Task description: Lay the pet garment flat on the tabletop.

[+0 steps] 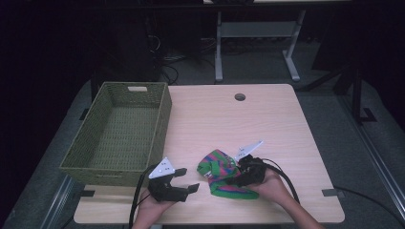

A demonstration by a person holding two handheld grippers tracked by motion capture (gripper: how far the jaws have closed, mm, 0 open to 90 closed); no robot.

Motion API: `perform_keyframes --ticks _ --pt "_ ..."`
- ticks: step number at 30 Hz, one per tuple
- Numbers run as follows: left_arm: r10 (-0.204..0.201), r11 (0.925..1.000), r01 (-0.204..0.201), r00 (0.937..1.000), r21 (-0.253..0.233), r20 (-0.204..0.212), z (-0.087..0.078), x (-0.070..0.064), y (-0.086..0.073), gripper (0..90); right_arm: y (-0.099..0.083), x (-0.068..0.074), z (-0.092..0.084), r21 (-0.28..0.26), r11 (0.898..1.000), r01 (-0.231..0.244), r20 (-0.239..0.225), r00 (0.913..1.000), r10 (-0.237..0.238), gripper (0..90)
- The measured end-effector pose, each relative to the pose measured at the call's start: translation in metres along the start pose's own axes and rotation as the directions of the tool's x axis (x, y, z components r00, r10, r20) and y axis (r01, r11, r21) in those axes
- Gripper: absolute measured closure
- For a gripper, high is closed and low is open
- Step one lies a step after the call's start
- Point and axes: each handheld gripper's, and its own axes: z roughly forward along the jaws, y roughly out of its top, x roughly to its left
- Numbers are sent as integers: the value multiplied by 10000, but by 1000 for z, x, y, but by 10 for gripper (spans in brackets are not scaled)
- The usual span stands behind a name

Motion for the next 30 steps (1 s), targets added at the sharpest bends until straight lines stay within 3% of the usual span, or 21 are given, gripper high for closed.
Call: perform_keyframes --ticks 7,13,17,23,30 --pt "-2 10000 2 10000 2 -15 0 0 0 233 2 8 2 160 9991 398 104 9991 -400 352" --pt "-72 10000 72 10000 -38 -10 0 1 0 233 6 12 -9 15 9978 663 325 9973 -663 336" --pt "-16 10000 16 10000 -34 -4 0 1 0 233 8 13 -21 -80 9972 746 546 9958 -740 335" --pt "25 10000 -25 10000 -73 -21 -1 2 0 233 15 18 -43 -679 9922 1049 809 9918 -993 342" --pt "-155 9998 156 9999 -137 20 0 0 0 234 28 32 -52 -858 9799 1799 671 9824 -1744 468"
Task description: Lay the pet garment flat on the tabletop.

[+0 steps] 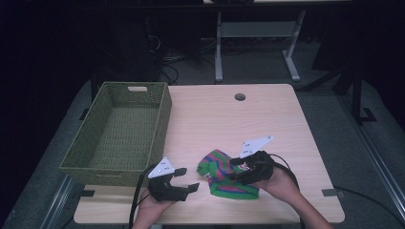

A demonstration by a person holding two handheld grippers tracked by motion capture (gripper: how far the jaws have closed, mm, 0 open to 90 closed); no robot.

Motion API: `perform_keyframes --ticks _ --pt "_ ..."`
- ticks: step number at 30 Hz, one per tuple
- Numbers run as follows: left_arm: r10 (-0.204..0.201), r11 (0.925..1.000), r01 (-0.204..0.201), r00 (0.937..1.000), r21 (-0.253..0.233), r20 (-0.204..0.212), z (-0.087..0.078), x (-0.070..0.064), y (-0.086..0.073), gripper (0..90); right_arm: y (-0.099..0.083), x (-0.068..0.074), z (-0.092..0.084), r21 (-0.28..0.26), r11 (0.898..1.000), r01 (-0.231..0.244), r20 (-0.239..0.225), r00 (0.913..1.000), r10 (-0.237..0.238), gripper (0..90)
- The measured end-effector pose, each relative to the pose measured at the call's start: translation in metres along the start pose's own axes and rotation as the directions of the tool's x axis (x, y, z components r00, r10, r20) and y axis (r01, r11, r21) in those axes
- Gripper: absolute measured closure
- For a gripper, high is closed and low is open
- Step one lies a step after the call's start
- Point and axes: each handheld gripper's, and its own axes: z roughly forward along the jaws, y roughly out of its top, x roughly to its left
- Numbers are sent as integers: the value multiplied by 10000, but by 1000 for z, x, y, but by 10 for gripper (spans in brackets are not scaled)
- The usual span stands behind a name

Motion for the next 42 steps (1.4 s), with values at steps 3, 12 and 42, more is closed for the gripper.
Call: perform_keyframes --ticks 3,12,42 --pt "15 10000 -15 10000 11 -6 0 1 0 233 7 4 5 94 9993 350 -145 9993 -348 516" --pt "26 10000 -26 10000 23 33 -1 1 0 233 17 10 33 723 9922 1018 -318 9945 -998 552" --pt "98 9998 -100 9999 171 141 3 -2 0 233 0 -5 72 1391 9896 357 3 9993 -361 775"
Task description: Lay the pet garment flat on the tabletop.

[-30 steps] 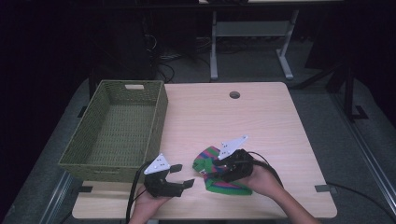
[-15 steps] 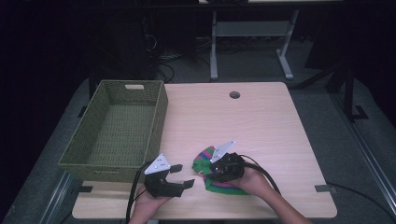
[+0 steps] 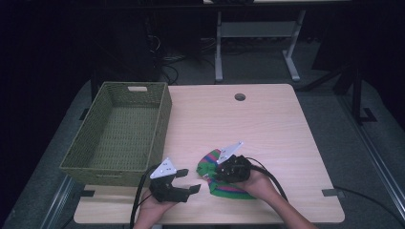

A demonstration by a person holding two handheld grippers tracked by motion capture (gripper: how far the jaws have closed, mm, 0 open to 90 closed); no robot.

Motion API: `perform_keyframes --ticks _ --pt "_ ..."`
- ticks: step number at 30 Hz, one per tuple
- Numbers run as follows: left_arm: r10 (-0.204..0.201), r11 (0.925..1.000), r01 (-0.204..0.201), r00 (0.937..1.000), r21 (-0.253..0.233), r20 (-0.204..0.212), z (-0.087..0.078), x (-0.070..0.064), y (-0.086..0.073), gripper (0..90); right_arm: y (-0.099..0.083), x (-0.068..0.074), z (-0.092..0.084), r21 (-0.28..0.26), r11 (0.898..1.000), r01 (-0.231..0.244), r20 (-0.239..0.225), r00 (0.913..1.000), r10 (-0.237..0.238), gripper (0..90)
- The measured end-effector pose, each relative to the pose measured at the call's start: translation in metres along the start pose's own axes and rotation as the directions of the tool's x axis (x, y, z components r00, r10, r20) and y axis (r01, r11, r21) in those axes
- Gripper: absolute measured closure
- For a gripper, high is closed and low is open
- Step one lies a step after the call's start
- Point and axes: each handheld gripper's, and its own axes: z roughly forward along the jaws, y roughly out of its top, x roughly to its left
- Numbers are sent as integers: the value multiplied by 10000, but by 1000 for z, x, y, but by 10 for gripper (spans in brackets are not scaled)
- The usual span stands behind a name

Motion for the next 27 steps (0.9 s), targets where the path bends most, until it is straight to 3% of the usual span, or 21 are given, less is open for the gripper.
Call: perform_keyframes --ticks 2,8,13,20,27 --pt "5 10000 -5 10000 9 23 0 0 0 233 0 -2 -1 66 9999 -125 -130 9998 125 787" --pt "95 10000 -95 10000 -7 11 0 1 1 234 5 -1 -10 85 9999 115 -47 9999 -114 815" --pt "44 10000 -44 9998 -30 173 3 -1 1 233 7 -3 -29 -419 9988 -249 -109 9996 245 822" --pt "147 9998 -144 9997 -113 217 7 -4 4 234 9 -6 -59 -1037 9943 -235 -114 9997 225 825" --pt "227 9996 -224 9996 -168 189 13 -7 8 234 5 -13 -82 -1811 9815 -618 -424 9976 550 825"
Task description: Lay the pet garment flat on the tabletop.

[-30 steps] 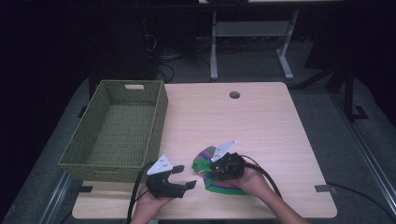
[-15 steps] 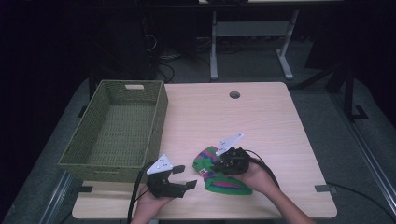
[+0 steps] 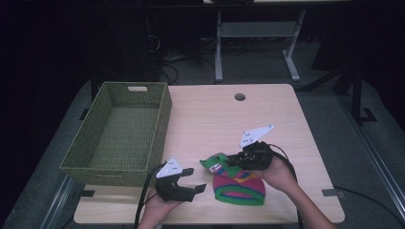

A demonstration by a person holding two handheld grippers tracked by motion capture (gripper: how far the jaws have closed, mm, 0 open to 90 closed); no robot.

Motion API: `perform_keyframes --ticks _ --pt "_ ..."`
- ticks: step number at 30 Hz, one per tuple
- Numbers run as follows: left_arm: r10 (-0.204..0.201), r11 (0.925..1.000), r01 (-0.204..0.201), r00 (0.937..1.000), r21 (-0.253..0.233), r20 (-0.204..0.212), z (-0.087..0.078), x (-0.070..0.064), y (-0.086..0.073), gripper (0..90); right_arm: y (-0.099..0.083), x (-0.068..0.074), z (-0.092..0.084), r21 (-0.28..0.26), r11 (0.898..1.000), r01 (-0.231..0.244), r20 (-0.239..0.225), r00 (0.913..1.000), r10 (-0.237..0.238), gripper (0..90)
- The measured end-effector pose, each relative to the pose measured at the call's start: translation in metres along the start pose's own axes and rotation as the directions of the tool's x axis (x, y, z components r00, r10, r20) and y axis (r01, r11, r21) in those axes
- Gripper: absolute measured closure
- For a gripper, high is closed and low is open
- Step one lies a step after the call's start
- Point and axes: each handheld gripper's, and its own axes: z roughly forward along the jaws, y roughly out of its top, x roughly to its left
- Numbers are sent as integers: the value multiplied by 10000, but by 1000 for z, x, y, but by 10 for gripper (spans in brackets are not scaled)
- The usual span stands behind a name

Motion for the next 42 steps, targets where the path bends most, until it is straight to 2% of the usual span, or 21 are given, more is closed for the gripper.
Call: perform_keyframes --ticks 2,13,14,21,23,26,30,33,36,40,42 --pt "-14 10000 14 10000 -22 18 0 1 1 234 0 -2 -5 -180 9998 -113 -85 9999 111 826" --pt "-191 9998 191 9998 -30 -29 9 9 9 234 7 -4 -26 -658 9978 29 -200 9998 -43 826" --pt "-34 10000 34 10000 61 -59 14 12 13 234 8 -5 -29 -774 9970 54 -264 9996 -74 826" --pt "121 9999 -121 9999 -63 -58 25 17 21 234 8 -9 -35 -955 9954 -26 -455 9990 -17 826" --pt "176 9997 -175 9998 -150 106 30 20 23 247 7 -10 -36 -988 9951 -71 -494 9988 22 826" --pt "157 9997 -153 9995 -187 257 36 22 24 286 6 -12 -36 -983 9951 -72 -501 9987 23 826" --pt "-75 10000 74 9987 36 512 42 28 25 356 5 -13 -35 -955 9954 -124 -509 9987 76 826" --pt "-132 9998 139 9983 -130 576 43 29 28 423 2 -15 -34 -979 9950 -191 -495 9987 143 826" --pt "-99 9998 107 9986 -162 514 45 29 33 452 -2 -17 -33 -1031 9940 -371 -546 9980 316 826" --pt "68 9998 -61 9992 -187 400 47 28 37 586 -6 -18 -31 -1009 9938 -465 -513 9978 415 826" --pt "115 9999 -116 9994 7 318 47 28 38 699 -7 -20 -31 -1025 9935 -495 -476 9979 448 826"
